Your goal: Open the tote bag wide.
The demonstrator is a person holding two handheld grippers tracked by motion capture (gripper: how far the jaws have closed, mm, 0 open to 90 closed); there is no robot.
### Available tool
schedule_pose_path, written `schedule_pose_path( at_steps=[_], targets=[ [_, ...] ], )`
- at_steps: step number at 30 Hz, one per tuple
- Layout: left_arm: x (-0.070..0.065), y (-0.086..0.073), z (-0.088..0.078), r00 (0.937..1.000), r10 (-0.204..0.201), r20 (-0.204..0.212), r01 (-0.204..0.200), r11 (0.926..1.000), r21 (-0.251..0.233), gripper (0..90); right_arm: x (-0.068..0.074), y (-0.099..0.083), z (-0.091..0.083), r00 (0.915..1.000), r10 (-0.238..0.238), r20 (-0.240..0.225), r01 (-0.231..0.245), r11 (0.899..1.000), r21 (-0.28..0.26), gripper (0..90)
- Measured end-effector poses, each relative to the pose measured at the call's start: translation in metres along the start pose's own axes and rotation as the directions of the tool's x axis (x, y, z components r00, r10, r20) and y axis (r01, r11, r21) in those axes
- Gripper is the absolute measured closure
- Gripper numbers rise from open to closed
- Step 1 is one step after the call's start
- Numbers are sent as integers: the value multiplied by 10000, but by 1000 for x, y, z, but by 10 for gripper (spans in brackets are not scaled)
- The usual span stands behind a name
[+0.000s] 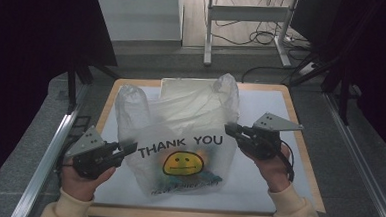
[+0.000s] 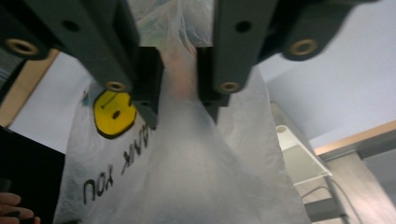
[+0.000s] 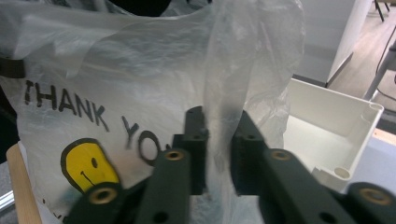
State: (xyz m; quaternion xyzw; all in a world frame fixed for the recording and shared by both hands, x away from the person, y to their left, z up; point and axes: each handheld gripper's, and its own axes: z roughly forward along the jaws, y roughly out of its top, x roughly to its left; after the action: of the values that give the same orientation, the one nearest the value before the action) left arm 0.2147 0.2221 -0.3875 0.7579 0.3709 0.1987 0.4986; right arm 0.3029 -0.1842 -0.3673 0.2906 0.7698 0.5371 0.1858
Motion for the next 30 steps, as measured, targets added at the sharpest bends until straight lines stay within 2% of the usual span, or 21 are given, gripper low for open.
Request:
schedule_pose_path(
  at_steps=[2, 6, 11, 23, 30],
  targets=[
    [0, -1, 2, 9999, 22, 137, -23, 10000, 81, 853, 2, -1, 0, 9997, -129, -211, 129, 9999, -33, 871],
    [2, -6, 4, 9997, 20, 233, -25, 9998, 196, 894, 5, -4, 0, 9988, -384, -292, 385, 9993, 8, 881],
    [5, -17, 5, 9993, -134, 351, 120, 9992, 389, 899, 4, -15, 0, 9985, -286, -466, 291, 9995, 107, 882],
    [7, -43, 13, 9969, -391, 681, 329, 9955, 893, 900, 9, -50, 7, 9975, -48, -703, 104, 9968, 794, 883],
    [3, -59, 16, 9951, -478, 860, 372, 9920, 1210, 900, 13, -66, 2, 9960, 168, -875, -83, 9953, 964, 882]
  ],
)
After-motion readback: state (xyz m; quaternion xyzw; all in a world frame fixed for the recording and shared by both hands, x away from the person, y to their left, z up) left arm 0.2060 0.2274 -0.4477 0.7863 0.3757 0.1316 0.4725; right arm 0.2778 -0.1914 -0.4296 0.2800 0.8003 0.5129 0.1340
